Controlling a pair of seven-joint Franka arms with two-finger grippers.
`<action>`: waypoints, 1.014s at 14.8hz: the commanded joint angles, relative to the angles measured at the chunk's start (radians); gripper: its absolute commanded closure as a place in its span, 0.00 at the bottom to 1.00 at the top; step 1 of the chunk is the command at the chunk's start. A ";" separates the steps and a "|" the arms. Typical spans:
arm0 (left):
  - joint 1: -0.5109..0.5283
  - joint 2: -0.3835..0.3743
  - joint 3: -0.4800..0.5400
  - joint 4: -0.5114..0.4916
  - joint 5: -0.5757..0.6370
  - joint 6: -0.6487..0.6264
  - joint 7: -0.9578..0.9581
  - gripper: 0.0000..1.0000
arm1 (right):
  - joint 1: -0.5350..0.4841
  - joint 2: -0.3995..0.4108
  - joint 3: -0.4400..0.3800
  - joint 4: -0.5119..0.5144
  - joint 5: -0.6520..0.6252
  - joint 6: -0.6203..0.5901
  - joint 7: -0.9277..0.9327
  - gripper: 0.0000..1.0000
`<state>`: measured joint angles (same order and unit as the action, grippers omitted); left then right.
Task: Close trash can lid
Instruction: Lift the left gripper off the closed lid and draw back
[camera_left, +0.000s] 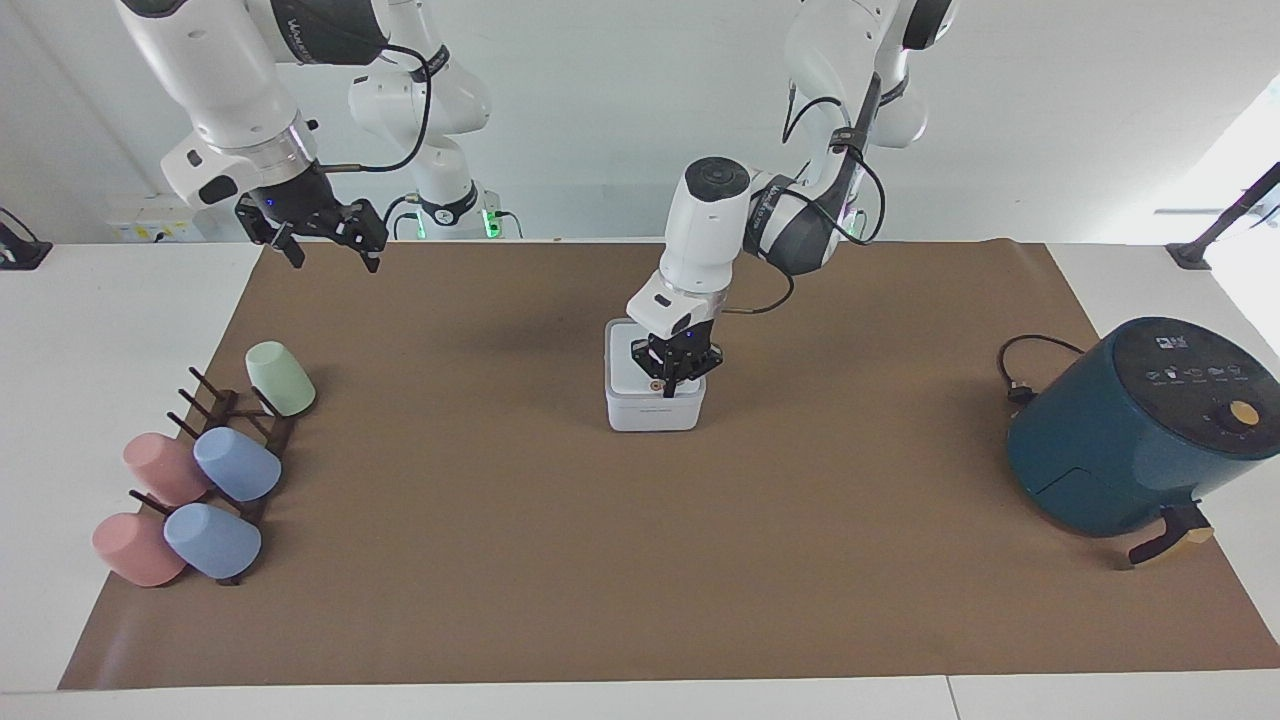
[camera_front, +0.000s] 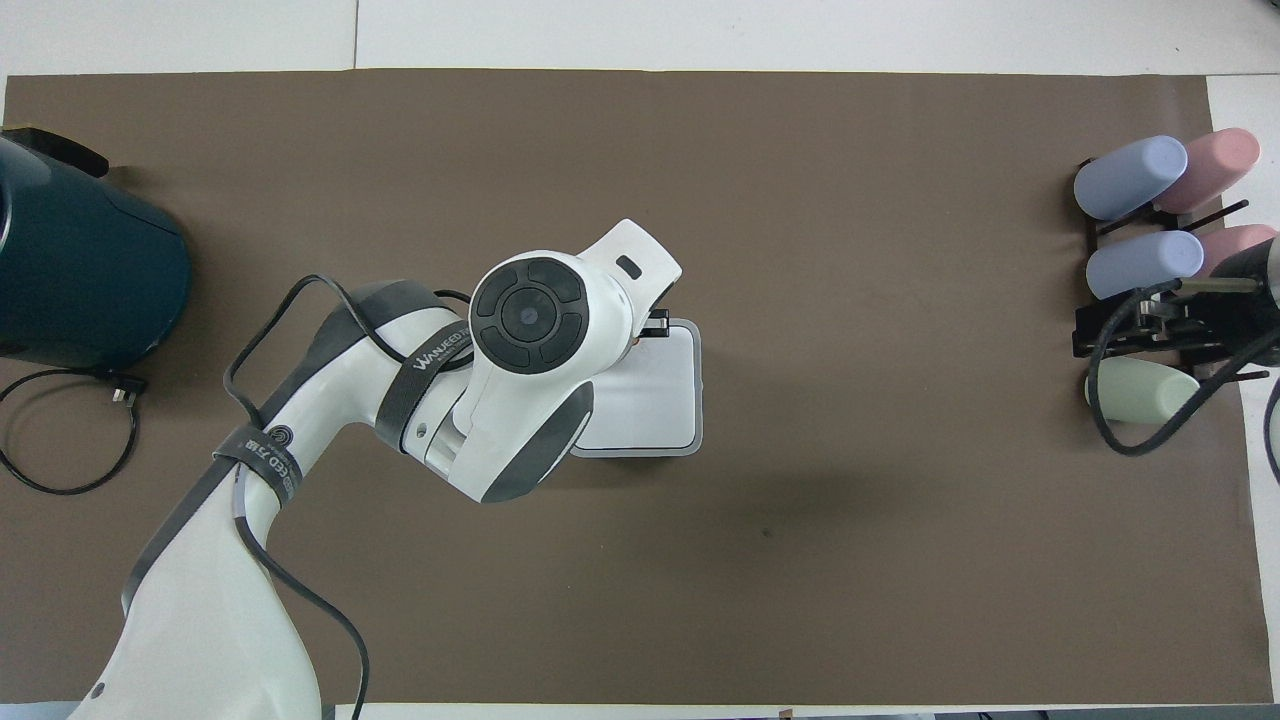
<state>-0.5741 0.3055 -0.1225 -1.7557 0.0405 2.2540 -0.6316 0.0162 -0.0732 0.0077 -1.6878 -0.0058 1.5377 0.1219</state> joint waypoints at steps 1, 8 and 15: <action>0.006 0.001 0.001 0.025 0.003 -0.088 -0.005 1.00 | -0.001 -0.013 -0.002 -0.004 0.007 -0.013 -0.019 0.00; 0.066 -0.101 0.012 0.070 -0.053 -0.264 0.012 1.00 | -0.002 -0.013 -0.002 -0.004 0.007 -0.013 -0.019 0.00; 0.368 -0.256 0.009 0.076 -0.106 -0.523 0.379 1.00 | -0.002 -0.013 -0.002 -0.004 0.007 -0.013 -0.019 0.00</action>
<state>-0.2871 0.0943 -0.1061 -1.6718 -0.0370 1.7984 -0.3641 0.0162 -0.0732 0.0077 -1.6879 -0.0058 1.5377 0.1219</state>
